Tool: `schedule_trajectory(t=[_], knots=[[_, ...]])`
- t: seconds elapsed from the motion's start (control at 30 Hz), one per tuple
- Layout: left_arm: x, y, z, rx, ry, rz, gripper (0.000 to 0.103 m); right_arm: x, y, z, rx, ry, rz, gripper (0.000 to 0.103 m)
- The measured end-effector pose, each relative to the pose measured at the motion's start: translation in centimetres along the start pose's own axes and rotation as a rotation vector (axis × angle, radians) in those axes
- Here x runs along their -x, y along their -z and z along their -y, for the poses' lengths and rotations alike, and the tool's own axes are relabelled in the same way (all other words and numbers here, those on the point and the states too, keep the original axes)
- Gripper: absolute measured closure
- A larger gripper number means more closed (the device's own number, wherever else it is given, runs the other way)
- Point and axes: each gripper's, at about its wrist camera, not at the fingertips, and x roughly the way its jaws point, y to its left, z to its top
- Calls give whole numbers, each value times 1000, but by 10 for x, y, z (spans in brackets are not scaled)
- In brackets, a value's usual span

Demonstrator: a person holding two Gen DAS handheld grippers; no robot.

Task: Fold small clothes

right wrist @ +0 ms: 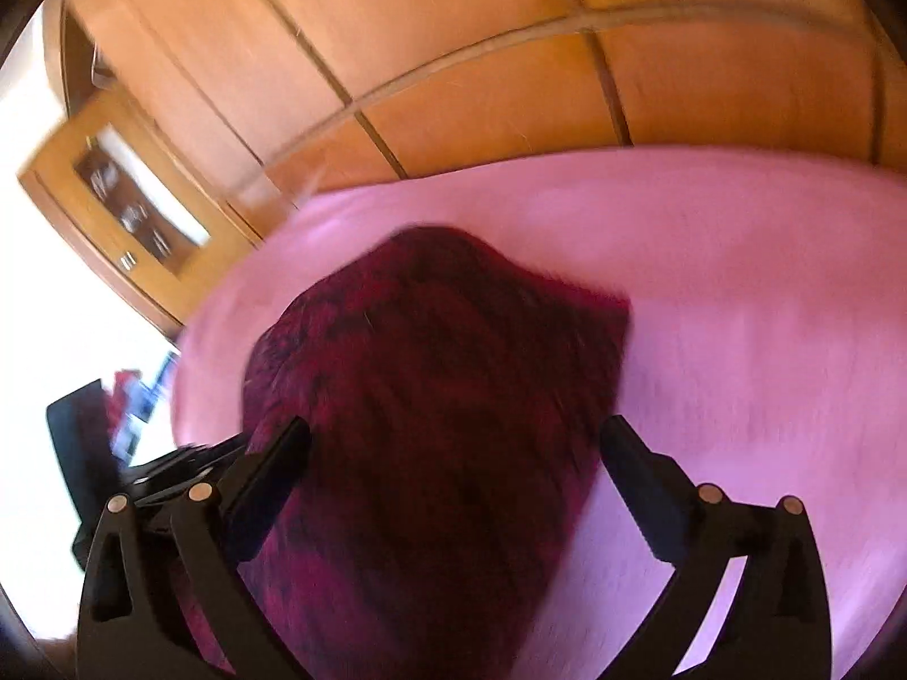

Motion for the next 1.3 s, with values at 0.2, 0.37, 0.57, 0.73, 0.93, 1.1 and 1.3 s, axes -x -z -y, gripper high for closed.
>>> schedule_trajectory(t=[0.2, 0.37, 0.57, 0.73, 0.93, 1.1, 1.3], knots=[[-1, 0, -2, 1, 7, -3, 76, 1, 42, 32, -161, -304, -76, 2], [-6, 4, -24, 83, 36, -9, 66, -30, 43, 31, -178, -478, -81, 2], [-18, 24, -66, 329, 235, 57, 56, -37, 24, 5, -107, -485, -124, 10], [-22, 15, -39, 325, 368, 110, 61, -6, 31, 6, -90, -485, -63, 21], [-60, -58, 71, 132, 517, 94, 61, 82, 23, 60, -142, -422, 150, 22], [-97, -119, 186, -65, 576, 61, 62, 162, 21, 131, -196, -299, 339, 22], [-157, -115, 314, -352, 468, -80, 73, 195, 79, 238, -423, -108, 379, 22]])
